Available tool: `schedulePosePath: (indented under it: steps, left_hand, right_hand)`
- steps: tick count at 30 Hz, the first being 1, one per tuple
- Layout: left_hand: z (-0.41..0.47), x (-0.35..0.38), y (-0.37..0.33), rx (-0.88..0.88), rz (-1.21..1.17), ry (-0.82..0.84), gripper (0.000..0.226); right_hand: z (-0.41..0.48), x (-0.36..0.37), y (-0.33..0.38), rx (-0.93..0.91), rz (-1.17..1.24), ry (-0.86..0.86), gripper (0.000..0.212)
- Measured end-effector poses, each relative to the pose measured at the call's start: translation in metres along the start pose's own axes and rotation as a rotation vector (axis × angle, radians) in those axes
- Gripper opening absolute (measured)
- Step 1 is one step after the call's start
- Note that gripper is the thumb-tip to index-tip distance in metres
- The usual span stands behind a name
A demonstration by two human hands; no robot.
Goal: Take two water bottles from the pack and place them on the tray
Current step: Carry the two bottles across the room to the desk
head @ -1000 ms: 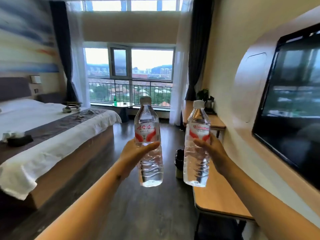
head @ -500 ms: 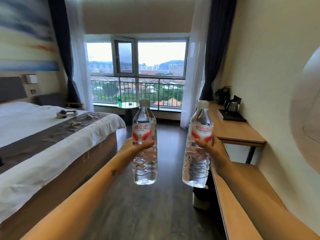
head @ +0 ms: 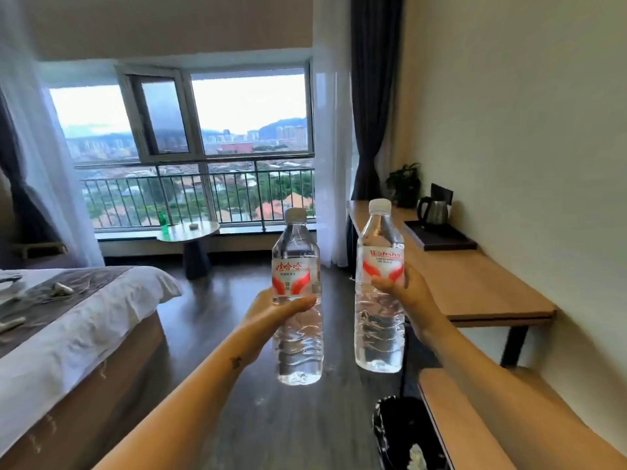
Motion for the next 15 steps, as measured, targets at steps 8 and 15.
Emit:
schedulePosePath:
  steps: [8, 15]
  left_hand:
    - [0.208, -0.100, 0.059, -0.048, -0.056, -0.104, 0.068]
    - [0.448, -0.146, 0.117, -0.011, -0.075, -0.045, 0.069]
  right_hand:
    - [0.252, 0.068, -0.104, 0.063, 0.007, 0.173, 0.040]
    - [0.451, 0.074, -0.205, 0.064, -0.042, 0.101, 0.049]
Point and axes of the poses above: each hand's wrist, its own z-axis towards the middle knuckle, its own x-axis out of the palm, y = z × x, the point moved 1 cm from there along z, towards the middle knuckle, and after that the axes turned 1 degree about z, right-handed, at the moved point
